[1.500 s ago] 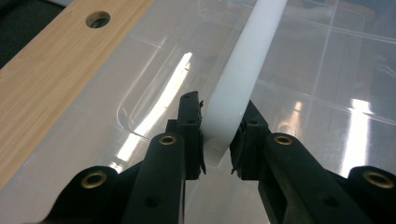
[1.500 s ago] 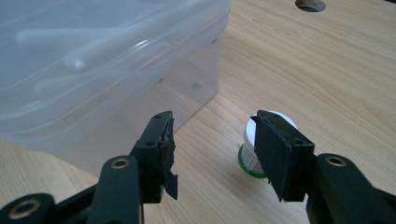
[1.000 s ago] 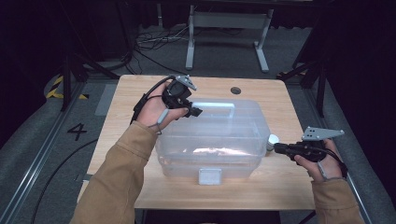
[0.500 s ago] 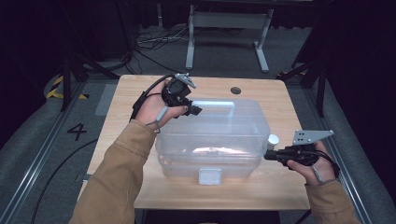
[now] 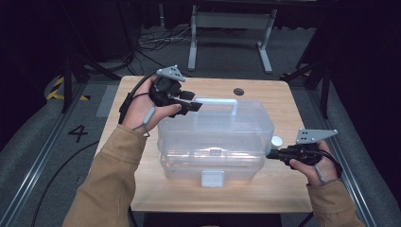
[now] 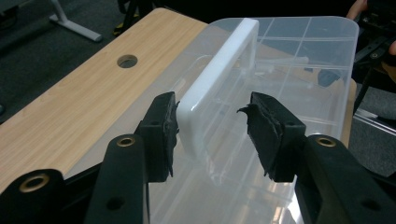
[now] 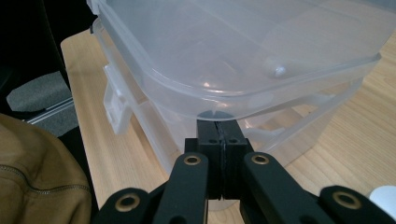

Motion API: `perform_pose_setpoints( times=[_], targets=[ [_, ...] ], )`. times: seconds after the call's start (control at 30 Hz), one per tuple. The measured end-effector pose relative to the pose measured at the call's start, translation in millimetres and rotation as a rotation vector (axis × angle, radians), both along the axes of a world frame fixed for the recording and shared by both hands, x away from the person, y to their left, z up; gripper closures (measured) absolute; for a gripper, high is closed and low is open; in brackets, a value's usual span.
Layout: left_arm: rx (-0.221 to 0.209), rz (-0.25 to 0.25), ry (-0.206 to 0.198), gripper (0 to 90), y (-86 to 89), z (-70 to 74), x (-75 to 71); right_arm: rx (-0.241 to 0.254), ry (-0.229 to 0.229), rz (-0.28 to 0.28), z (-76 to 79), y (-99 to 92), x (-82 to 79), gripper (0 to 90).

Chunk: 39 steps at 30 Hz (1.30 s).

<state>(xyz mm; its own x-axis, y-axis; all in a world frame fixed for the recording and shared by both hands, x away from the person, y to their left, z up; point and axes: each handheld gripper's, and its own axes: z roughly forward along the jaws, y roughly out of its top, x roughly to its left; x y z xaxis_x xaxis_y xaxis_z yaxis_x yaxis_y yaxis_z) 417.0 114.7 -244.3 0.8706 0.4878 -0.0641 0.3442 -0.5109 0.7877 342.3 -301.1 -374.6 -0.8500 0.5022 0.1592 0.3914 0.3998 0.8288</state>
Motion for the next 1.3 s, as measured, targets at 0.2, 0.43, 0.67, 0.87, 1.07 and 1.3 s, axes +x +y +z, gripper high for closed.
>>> perform_pose_setpoints(
  times=[0.2, 0.43, 0.67, 0.87, 1.07, 1.3],
  targets=[
    [-0.029, 0.012, -0.013, 58.2, 14.1, 11.2, -16.5, 0.018, -0.015, -0.020, 3.1, 1.1, 3.5, 90.0],
    [-0.039, -0.009, -0.008, 67.0, 24.0, 18.3, -39.0, 0.049, -0.044, -0.061, 9.1, 1.8, 7.6, 90.0],
    [-0.053, -0.041, -0.005, 72.1, 29.3, 19.2, -60.8, 0.076, -0.068, -0.089, 16.5, 2.9, 12.9, 90.0],
    [-0.043, -0.047, 0.003, 75.2, 32.6, 13.1, -78.3, 0.098, -0.089, -0.115, 21.7, 6.2, 20.6, 90.0],
    [-0.050, -0.038, 0.010, 76.5, 35.8, 0.9, -84.7, 0.126, -0.105, -0.141, 24.7, 7.4, 24.7, 90.0],
    [-0.040, 0.008, 0.008, 77.3, 42.9, -20.8, -89.1, 0.157, -0.118, -0.172, 25.2, 8.2, 26.1, 90.0]
  ],
)
